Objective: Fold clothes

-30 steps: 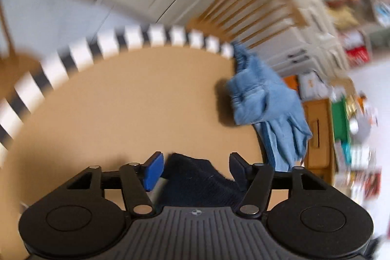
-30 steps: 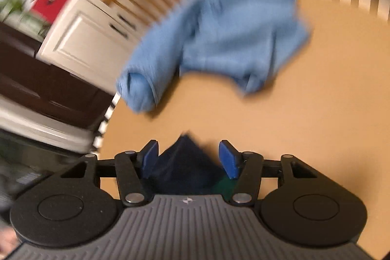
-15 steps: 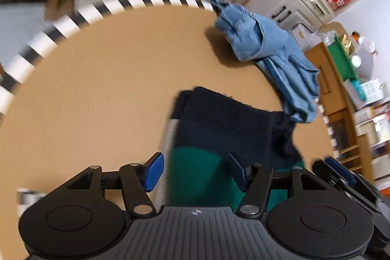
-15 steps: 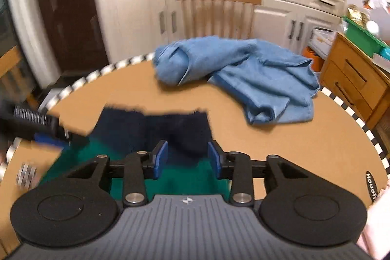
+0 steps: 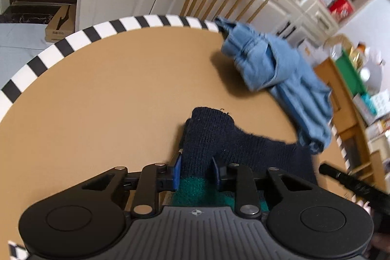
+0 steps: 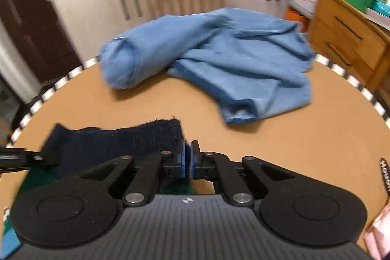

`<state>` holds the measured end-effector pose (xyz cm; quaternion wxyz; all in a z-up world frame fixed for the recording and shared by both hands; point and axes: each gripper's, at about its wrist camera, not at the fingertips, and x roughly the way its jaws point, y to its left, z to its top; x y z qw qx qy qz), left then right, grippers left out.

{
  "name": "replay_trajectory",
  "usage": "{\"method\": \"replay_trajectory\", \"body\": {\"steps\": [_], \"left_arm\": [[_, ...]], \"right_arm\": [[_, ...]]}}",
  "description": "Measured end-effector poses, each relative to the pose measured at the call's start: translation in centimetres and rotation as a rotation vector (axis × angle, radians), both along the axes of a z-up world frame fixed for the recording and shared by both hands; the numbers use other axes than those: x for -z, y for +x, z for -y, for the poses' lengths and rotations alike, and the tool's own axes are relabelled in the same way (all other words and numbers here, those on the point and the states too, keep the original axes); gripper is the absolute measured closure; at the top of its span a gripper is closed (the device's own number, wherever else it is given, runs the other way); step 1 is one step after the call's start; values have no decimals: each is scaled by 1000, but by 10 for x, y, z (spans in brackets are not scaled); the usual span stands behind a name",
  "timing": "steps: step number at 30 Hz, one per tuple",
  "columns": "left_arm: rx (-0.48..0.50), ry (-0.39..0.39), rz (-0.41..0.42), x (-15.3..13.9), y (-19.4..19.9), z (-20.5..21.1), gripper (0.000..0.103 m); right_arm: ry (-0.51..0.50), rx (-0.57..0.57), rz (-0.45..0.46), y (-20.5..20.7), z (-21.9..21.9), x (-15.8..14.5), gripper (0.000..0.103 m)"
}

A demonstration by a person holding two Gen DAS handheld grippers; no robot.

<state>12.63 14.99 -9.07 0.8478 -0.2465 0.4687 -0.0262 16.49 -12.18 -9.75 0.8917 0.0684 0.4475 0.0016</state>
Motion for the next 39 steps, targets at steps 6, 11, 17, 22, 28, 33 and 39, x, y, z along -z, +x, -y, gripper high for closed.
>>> {"method": "replay_trajectory", "body": {"steps": [6,11,17,22,28,33,39], "left_arm": [[39,-4,-56,11,22,3,67],[80,-122,-4,-25,3,-31,60],[262,-45,12,-41,-61,-5,68],[285,186,-40,-7,-66,27,66],[241,103,-64,-15,-72,9,60],[334,-13,100,-59,-115,-42,28],[516,-33,179,-21,-163,-61,37]], "right_arm": [[3,83,-26,-12,11,20,99],[192,-29,111,-82,4,-36,92],[144,-125,2,-121,-27,-8,89],[85,-56,-16,-124,-15,34,94],[55,-39,-39,-121,-20,26,91],[125,-95,84,-165,-26,-31,52],[66,-171,16,-178,-42,-17,53]]}}
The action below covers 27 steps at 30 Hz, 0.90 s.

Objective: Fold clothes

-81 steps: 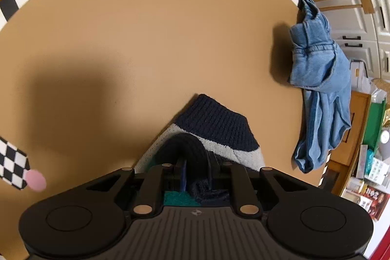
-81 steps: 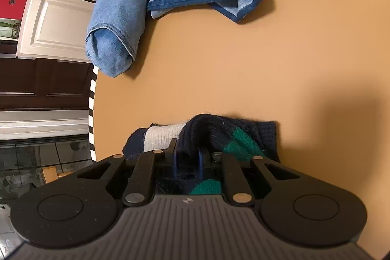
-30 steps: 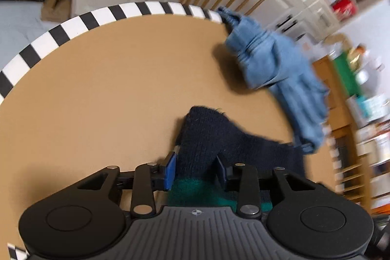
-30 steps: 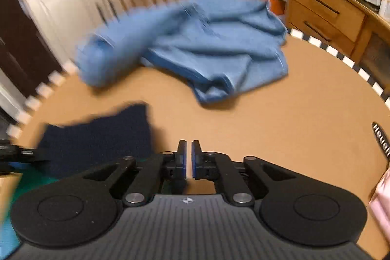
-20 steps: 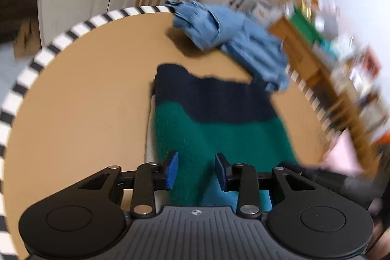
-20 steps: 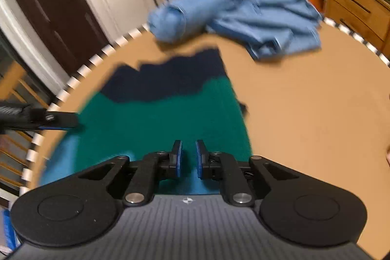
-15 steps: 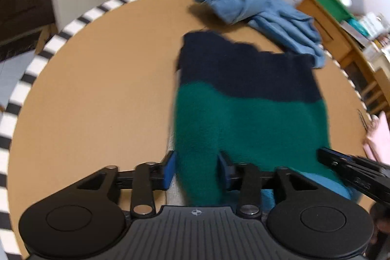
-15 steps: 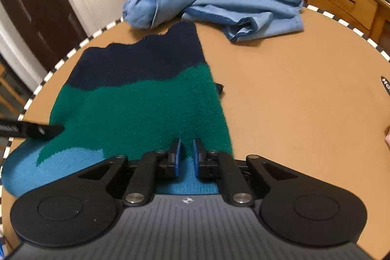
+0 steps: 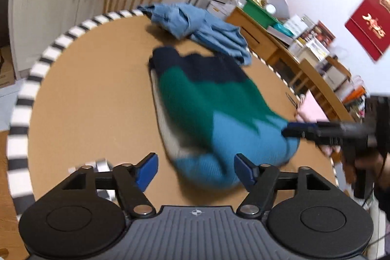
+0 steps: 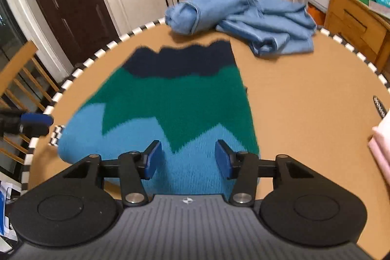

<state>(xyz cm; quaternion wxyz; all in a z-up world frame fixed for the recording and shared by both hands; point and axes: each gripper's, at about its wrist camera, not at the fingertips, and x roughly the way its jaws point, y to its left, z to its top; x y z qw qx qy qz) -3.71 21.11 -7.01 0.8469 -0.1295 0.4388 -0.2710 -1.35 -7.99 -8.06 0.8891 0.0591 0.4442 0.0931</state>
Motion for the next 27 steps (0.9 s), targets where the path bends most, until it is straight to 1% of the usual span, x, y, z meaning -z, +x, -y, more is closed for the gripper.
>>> {"method": "replay_trajectory", "body": {"steps": [2,3,6,8,10,11,13,16,18,21,23,25,27], "left_arm": [[28,-23,25,11,-6,3,42],[56,-35,53,12,-9,6,45],[142,-53,129,12,-11,16,49],[200,-51,159,9,-7,22,49],[240,-49,149,12,-3,26,47],[255,-51,124,14,0,26,47],[263,-70,37,24,8,30,48],[315,-73,38,26,2,34,48],[355,-81,41,26,-7,36,48],[411,-42,57,33,-27,42,48],[434,8,111,35,-42,51,48],[463,33,140,33,-52,58,48],[522,71,183,29,-64,65,49]], "right_arm": [[21,20,-14,5,3,3,53],[33,32,-23,7,5,4,53],[26,37,-44,16,5,5,52],[11,27,-55,18,2,6,49],[3,19,-62,17,-3,6,46],[0,15,-65,17,-5,6,46],[1,22,-77,17,-6,9,46],[8,73,-154,23,-4,25,48],[-4,106,-162,24,-6,34,48],[-12,130,-164,27,-8,38,48],[-29,134,-173,30,-11,40,47],[-60,135,-177,32,-16,42,46],[-86,132,-183,34,-21,43,45]]}}
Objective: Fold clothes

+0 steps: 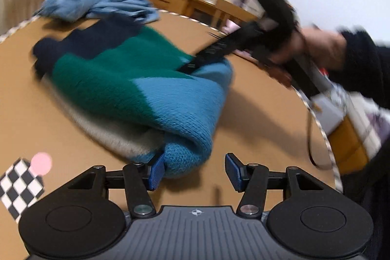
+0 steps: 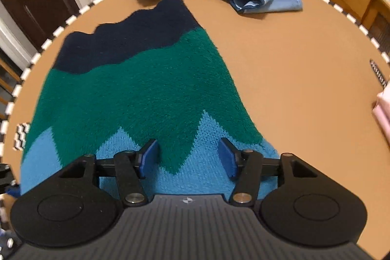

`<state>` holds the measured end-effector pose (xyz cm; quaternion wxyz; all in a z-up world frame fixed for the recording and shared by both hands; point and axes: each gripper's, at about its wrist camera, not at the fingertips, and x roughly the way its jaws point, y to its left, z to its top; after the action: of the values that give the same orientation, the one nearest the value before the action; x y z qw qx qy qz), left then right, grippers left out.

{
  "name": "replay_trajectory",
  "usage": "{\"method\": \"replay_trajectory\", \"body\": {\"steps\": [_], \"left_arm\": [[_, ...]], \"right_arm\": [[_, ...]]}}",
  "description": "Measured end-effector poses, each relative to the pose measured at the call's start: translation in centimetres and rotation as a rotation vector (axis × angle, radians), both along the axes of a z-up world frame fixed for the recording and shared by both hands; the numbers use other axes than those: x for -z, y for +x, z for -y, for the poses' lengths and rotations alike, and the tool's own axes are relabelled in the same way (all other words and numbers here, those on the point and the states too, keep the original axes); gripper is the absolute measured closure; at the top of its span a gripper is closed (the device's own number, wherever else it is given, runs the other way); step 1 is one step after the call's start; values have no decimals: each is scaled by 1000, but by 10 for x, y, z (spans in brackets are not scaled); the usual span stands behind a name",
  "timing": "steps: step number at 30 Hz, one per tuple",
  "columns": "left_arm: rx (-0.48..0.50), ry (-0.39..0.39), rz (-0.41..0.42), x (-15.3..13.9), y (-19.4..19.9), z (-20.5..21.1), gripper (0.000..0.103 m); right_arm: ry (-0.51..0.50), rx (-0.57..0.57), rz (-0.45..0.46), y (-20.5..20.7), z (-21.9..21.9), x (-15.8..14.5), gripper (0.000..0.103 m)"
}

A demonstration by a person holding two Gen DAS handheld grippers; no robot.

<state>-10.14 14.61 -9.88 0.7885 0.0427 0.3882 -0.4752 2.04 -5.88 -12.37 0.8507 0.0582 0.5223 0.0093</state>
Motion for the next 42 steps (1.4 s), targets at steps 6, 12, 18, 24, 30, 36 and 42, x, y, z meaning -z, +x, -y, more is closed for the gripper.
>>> {"method": "replay_trajectory", "body": {"steps": [6,12,18,24,30,36,42], "left_arm": [[-46,41,8,-4,10,6,44],[-71,-41,-4,-18,17,7,32],[-134,-48,-126,-1,28,12,62],[-236,-100,-156,11,12,2,69],[-174,-39,-99,13,-20,13,71],[-297,-104,-205,17,-15,-7,83],[-403,-266,-114,-51,-14,-33,55]], "right_arm": [[29,-35,-19,4,5,-10,49],[197,-247,26,-8,-11,-51,63],[44,-279,8,8,-41,-16,61],[-4,-224,38,19,-37,-6,70],[-34,-209,43,23,-42,-3,69],[-19,-206,55,19,-41,-8,66],[84,-244,169,-16,-21,-44,84]]}}
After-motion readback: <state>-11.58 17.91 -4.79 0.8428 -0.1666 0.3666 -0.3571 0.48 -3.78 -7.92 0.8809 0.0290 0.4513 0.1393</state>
